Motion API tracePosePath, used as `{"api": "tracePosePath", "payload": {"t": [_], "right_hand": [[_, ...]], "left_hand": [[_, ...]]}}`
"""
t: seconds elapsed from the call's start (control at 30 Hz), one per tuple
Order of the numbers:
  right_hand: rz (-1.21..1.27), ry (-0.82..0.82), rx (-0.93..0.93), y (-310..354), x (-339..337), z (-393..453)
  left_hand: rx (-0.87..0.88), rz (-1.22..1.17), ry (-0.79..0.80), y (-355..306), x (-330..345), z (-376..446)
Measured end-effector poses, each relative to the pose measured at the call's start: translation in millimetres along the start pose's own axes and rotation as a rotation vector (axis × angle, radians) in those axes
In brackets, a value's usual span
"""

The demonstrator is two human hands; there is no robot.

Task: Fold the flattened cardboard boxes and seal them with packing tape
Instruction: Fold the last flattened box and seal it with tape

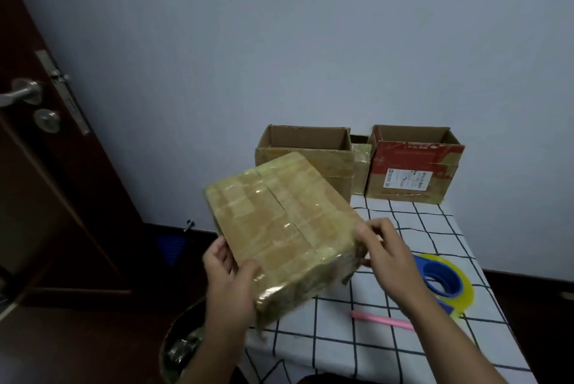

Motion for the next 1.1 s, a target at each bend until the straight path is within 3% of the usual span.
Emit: {"api": "tracePosePath", "payload": {"t": [0.13, 0.27, 0.37, 0.53, 0.67, 0.8, 0.9, 1.1], "right_hand": [[-0.255, 0.099, -0.034, -3.0, 1.6, -34.9], [-0.581, 0.232, -0.121, -21.2, 15.8, -41.7], [-0.686, 0.220, -0.132, -34.8, 26.0, -43.3], [-0.708, 0.217, -0.190, -46.4, 36.8, -42.7], [-0.597, 0.224, -0.222, -42.9, 39.5, -35.0], [-0.613, 0.156, -0.247, -29.6, 24.2, -15.7], [-0.636, 0.164, -0.198, -31.5, 21.6, -13.1], [-0.575, 0.213, -0.153, -39.6, 16.4, -22.6]], "left_hand": [[-0.077, -0.133, 0.230, -15.2, -19.7, 39.0], [-0.134, -0.105, 0.349, -7.9, -27.5, 72.0], [-0.142, -0.059, 0.374, 4.7, -30.2, 81.0], [-0.015, 0.115, 0.182, 10.0, -42.9, 67.4], [0.085, 0.381, 0.289, 20.9, -49.7, 50.5], [0.173, 0.467, 0.288, 16.4, -35.5, 54.4], [0.191, 0.581, 0.375, 21.3, -31.3, 63.0], [0.252, 0.683, 0.390, 28.4, -27.6, 67.6]]}}
Point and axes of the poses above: each hand's wrist, its own z-axis towards the middle knuckle, its own x-axis out of the palm, y = z × x, the point moved 2 cm from there along z, towards the middle knuckle, and after that the axes turned 9 degrees about y, right-handed, at the moved point
